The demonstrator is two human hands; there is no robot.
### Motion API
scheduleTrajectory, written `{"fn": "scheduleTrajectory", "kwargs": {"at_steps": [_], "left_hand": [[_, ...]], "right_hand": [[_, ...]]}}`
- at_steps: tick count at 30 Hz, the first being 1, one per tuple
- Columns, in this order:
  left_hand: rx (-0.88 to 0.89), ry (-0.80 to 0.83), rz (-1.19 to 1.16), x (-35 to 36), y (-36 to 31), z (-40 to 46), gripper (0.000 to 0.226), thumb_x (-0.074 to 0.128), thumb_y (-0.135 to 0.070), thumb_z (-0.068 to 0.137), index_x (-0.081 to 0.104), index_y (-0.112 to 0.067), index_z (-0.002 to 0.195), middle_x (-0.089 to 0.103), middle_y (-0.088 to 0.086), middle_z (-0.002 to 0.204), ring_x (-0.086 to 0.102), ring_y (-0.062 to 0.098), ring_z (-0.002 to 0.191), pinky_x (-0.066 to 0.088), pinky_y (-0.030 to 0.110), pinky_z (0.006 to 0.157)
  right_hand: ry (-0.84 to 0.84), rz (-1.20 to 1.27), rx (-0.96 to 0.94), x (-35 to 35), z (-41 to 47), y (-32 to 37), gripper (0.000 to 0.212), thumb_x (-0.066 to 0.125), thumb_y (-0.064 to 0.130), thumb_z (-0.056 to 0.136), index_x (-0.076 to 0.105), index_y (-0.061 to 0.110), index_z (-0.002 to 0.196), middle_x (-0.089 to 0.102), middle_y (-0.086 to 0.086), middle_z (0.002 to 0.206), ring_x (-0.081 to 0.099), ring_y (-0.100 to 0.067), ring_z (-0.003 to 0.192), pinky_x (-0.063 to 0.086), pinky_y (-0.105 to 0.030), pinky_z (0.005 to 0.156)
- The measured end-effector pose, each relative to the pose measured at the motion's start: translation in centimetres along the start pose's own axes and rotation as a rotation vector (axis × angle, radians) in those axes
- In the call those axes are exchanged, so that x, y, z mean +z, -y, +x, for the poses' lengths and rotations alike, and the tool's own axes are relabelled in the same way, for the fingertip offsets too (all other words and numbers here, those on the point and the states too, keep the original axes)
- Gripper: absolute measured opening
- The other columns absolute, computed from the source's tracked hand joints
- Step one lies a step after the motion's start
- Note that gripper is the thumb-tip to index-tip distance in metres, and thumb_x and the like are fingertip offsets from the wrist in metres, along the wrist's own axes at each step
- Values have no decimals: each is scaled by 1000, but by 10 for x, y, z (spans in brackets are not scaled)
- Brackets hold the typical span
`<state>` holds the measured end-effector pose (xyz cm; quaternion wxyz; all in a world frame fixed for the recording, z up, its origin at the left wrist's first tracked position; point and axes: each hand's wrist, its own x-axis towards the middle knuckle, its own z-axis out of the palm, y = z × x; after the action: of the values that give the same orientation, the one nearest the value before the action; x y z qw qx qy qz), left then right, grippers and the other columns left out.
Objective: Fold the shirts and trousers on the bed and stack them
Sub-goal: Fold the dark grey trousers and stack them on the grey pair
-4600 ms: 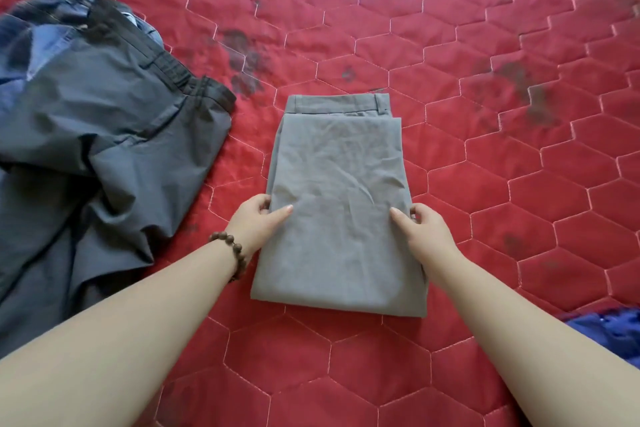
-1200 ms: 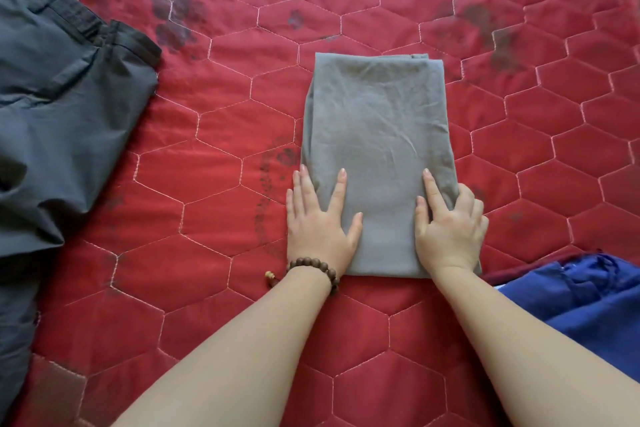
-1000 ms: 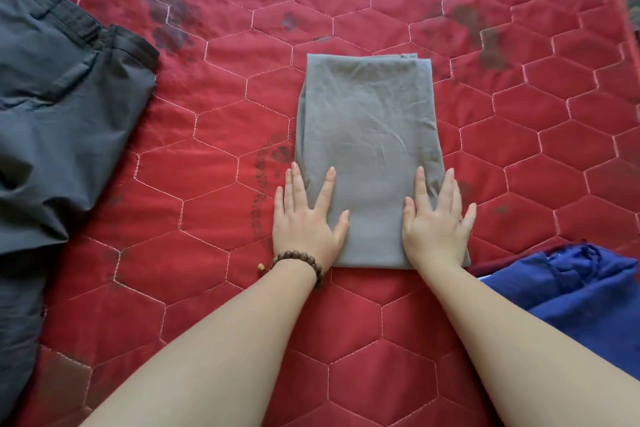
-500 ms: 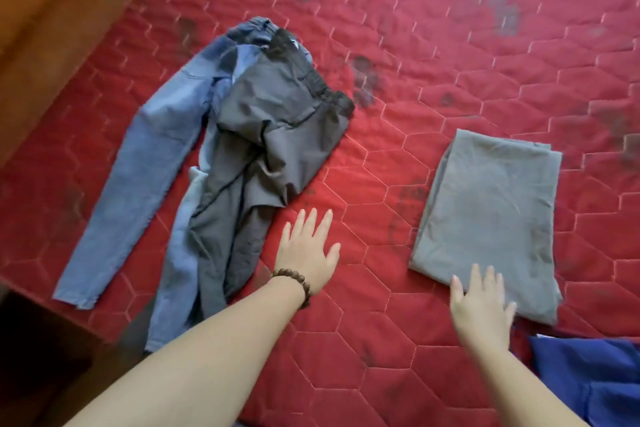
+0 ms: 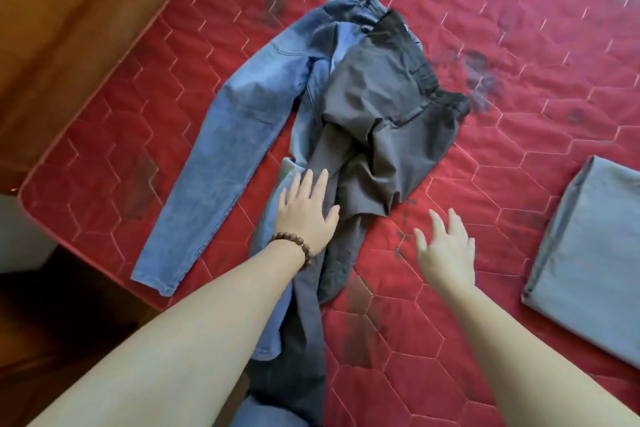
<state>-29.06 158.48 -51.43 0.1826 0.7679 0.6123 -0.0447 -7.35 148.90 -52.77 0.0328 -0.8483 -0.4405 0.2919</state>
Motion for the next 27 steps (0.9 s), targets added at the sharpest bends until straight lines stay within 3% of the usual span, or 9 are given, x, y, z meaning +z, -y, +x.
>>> {"fn": "scheduleTrajectory", "kwargs": {"at_steps": [9, 15, 18, 22, 24, 27], "left_hand": [[255, 66, 77, 13, 42, 111, 80, 43, -53, 93, -3, -26, 153, -1, 5, 162, -1, 23, 149, 9, 45, 120], [416, -67, 142, 16, 18, 187, 99, 62, -46, 84, -9, -30, 152, -10, 6, 161, -6, 26, 148, 10, 48, 119], [521, -63, 225, 23, -2, 226, 80, 52, -25, 93, -1, -30, 153, -2, 3, 162, -4, 26, 148, 7, 47, 119], [649, 111, 410, 41, -6, 243, 52, 29, -18, 101, 21, -27, 151, 16, 5, 160, 7, 23, 148, 5, 44, 118], [655, 128, 408, 52, 4, 229, 51, 29, -17, 100, 24, -25, 151, 16, 4, 160, 8, 22, 148, 3, 44, 118], [659, 178, 366, 67, 23, 189, 50, 29, -16, 99, 28, -22, 149, 17, 4, 160, 9, 20, 148, 0, 41, 117]], "right_hand": [[-101, -2, -10, 41, 80, 79, 73, 56, 45, 91, 22, 23, 151, 9, -13, 160, 6, -25, 148, 10, -49, 119], [-76, -109, -25, 46, 126, 84, 87, 61, 43, 88, 6, 26, 153, 4, -4, 162, 5, -24, 148, 14, -50, 117], [-25, -126, -89, 54, 146, 88, 76, 52, 23, 94, 4, 27, 153, 7, 4, 161, 5, -23, 148, 15, -51, 117], [-7, -45, -52, 62, 151, 87, 71, 32, -6, 88, 25, 27, 150, 31, -4, 155, 31, -31, 140, 28, -42, 110], [-40, -73, -68, 66, 145, 84, 73, 32, -12, 81, 35, 25, 145, 37, -4, 152, 34, -29, 139, 33, -37, 104], [0, -114, -107, 77, 126, 79, 72, 32, -9, 84, 32, 25, 147, 31, 2, 155, 25, -24, 144, 30, -36, 108]]}}
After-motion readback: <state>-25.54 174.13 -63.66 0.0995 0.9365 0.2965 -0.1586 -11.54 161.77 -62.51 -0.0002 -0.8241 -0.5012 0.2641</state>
